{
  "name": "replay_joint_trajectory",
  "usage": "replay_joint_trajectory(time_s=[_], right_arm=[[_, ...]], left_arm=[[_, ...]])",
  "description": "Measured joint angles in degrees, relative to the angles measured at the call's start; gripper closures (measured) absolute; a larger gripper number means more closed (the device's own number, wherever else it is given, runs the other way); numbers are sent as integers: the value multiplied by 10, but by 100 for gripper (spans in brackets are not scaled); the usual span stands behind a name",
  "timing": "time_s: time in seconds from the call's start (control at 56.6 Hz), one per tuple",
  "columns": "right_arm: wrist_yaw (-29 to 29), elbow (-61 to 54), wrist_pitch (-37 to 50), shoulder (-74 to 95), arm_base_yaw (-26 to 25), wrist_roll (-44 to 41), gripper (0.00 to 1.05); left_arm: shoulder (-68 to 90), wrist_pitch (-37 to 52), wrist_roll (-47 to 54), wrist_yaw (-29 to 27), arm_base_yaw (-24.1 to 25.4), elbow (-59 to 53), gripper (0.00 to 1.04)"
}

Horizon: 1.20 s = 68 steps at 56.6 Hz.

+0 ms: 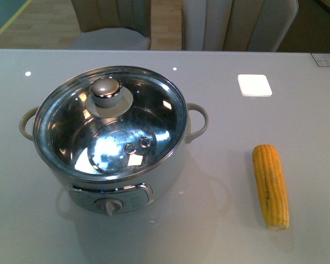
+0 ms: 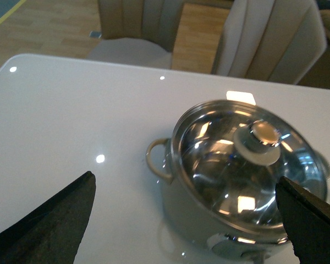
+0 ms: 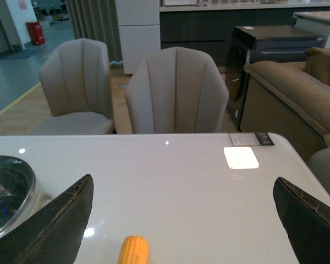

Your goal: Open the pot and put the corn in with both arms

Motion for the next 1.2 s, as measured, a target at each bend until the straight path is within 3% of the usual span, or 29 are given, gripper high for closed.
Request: replay_joint_trajectory(time_s=[0.336, 0.495, 0.813, 1.201], right_arm=[[0, 0, 0, 0, 0, 0, 9], [0, 0, 0, 0, 0, 0, 9], [0, 0, 0, 0, 0, 0, 9], [0, 0, 0, 0, 0, 0, 9]], left_arm=[[422, 410, 30, 0, -112, 63, 7], [622, 525, 70, -2, -148, 130, 7], [817, 597, 78, -19, -189, 213, 7], [891, 619, 88, -30, -200, 230, 7]])
